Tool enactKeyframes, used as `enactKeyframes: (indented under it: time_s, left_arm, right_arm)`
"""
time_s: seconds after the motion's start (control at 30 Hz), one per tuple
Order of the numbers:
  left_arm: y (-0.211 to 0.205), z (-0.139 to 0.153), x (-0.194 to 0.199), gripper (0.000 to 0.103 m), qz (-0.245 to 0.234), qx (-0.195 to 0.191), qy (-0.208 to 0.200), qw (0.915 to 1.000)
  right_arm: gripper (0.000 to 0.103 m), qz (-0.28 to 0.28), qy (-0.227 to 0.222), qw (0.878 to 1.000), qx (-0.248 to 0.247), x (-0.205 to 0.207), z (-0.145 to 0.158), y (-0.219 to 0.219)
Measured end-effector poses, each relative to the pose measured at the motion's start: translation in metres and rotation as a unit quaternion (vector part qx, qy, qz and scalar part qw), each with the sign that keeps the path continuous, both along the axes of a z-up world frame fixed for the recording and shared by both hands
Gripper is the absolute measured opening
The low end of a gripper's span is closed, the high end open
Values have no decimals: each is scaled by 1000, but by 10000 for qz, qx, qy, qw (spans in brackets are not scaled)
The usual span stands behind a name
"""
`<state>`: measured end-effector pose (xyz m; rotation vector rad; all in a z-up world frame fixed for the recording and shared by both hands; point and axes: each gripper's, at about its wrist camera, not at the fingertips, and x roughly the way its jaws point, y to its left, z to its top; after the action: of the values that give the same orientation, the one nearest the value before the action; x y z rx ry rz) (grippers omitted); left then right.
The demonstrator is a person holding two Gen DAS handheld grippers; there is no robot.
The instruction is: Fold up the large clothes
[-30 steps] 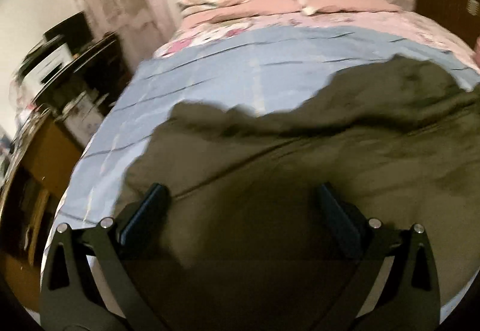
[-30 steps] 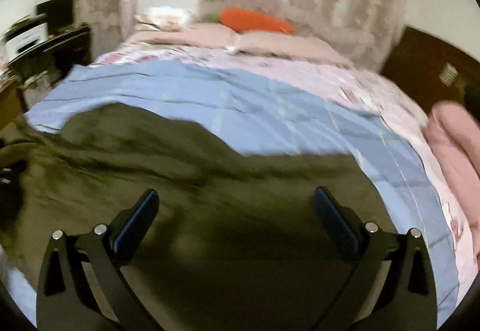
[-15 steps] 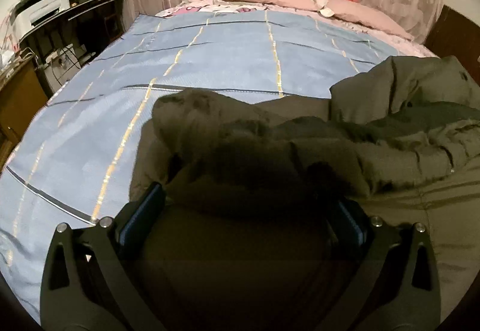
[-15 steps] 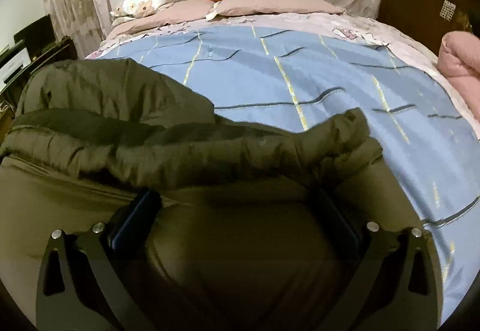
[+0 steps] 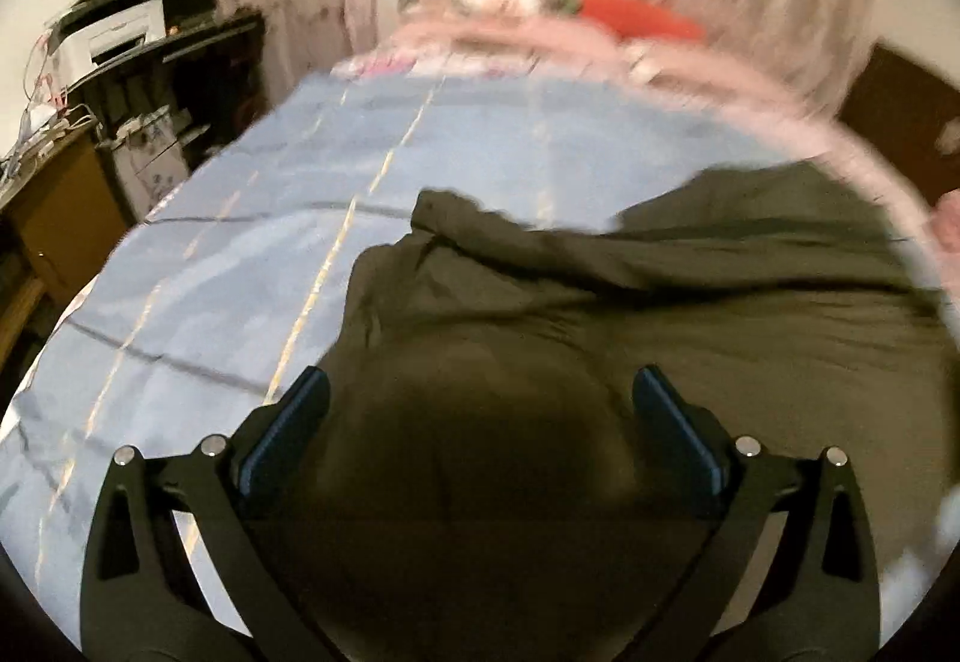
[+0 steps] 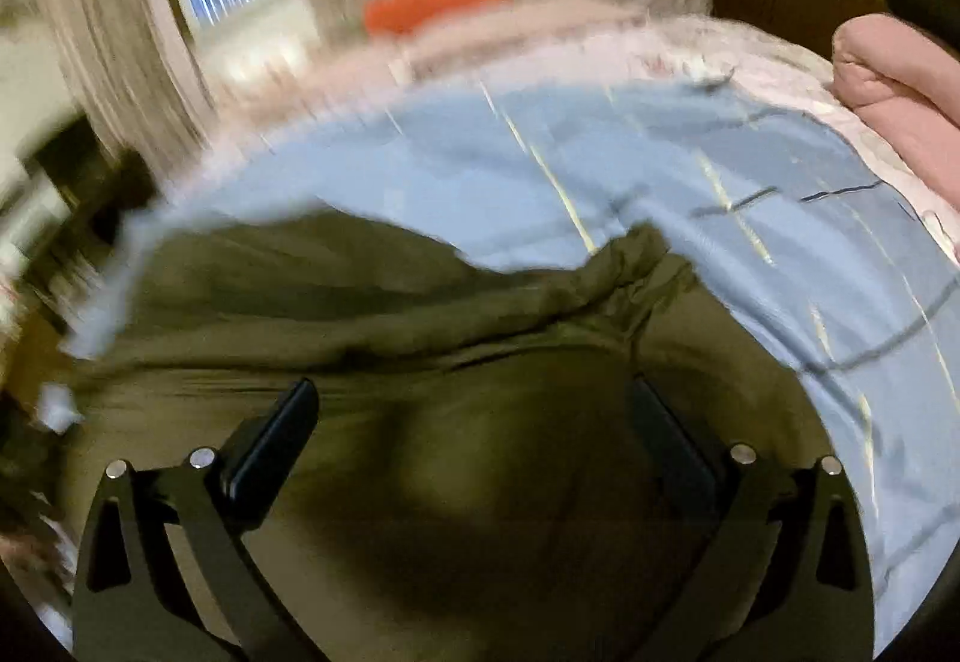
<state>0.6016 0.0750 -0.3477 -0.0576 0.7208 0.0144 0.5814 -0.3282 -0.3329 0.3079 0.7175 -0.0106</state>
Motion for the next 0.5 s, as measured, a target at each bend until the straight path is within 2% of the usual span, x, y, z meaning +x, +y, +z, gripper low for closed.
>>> enactKeyframes:
  time_s: [0.1,0.17,0.23,0.3,0.37,0.47,0.5]
  left_arm:
    - [-16,32,-87,101,-137,130,-120,9997]
    - [-25,42,-133,101,-177,138,17,9997]
    - [-34,48,-194,101,-231,-52,206,9995]
    - [-40,47,-252,101,-232,-295,355,9987]
    - [-46,39,-305,101,-192,-347,682,9969]
    - [-52,25,-359,101,-292,-355,1032,9936]
    - [-56,20,-380,101,-389,-237,1180,9920]
  right_arm:
    - [102,104,9,9998,-148,-88,33,31]
    - [102,223,57,9996,-173,-136,42,47]
    - [102,320,206,9991,-166,-192,47,64]
    - [102,291,513,9982,-149,-234,44,77]
    - [102,192,989,9948,-138,-284,34,88]
    - [102,97,1150,9926,-377,-340,23,100]
    - [102,86,1157,9919,-512,-356,21,105]
